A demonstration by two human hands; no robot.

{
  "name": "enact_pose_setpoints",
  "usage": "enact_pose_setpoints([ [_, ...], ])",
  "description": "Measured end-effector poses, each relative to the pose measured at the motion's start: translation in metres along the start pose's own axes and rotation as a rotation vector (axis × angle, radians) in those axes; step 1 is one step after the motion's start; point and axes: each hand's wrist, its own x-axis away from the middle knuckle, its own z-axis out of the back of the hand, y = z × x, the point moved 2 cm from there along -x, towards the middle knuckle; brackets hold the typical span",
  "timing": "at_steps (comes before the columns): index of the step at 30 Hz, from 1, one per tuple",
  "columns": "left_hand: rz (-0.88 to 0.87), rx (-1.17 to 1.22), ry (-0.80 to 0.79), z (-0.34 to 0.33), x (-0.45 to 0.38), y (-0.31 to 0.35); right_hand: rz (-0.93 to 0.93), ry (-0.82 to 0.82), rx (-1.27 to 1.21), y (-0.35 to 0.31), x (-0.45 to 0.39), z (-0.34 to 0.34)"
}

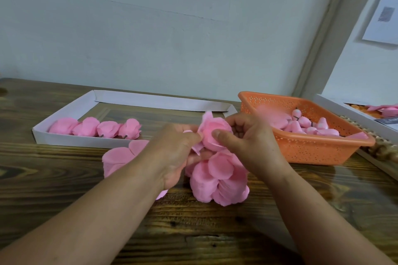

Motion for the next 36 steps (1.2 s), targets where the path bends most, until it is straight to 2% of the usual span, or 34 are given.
enact_pose_setpoints([
  [5, 0.023, 0.026, 0.103, 0.002, 0.0, 0.001, 0.026, -0.074, 0.036, -0.001, 0.0, 0.001],
  [11, 0.006, -0.061, 0.089, 0.001, 0.001, 0.002, 0.096, -0.202, 0.148, -0.002, 0.0, 0.006],
  [18, -0.021, -0.111, 0.053, -0.001, 0.005, 0.001, 0.187, -0.222, 0.334, -0.003, 0.001, 0.007],
  [24, -0.049, -0.167, 0.001, -0.003, 0.006, 0.002, 0.044, -0.141, 0.18, 0.003, -0.003, 0.01],
  [31, -0.046, -0.248, -0.071, -0.002, 0.008, 0.002, -0.041, -0.234, 0.001, 0.006, -0.003, 0.011],
  [33, -0.008, -0.155, -0.091, -0.002, 0.005, 0.003, -0.057, -0.168, -0.045, 0.006, -0.004, 0.012],
  [36, 0.11, 0.25, -0.157, -0.001, 0.0, 0.006, -0.113, -0.06, -0.112, 0.011, -0.006, 0.013],
])
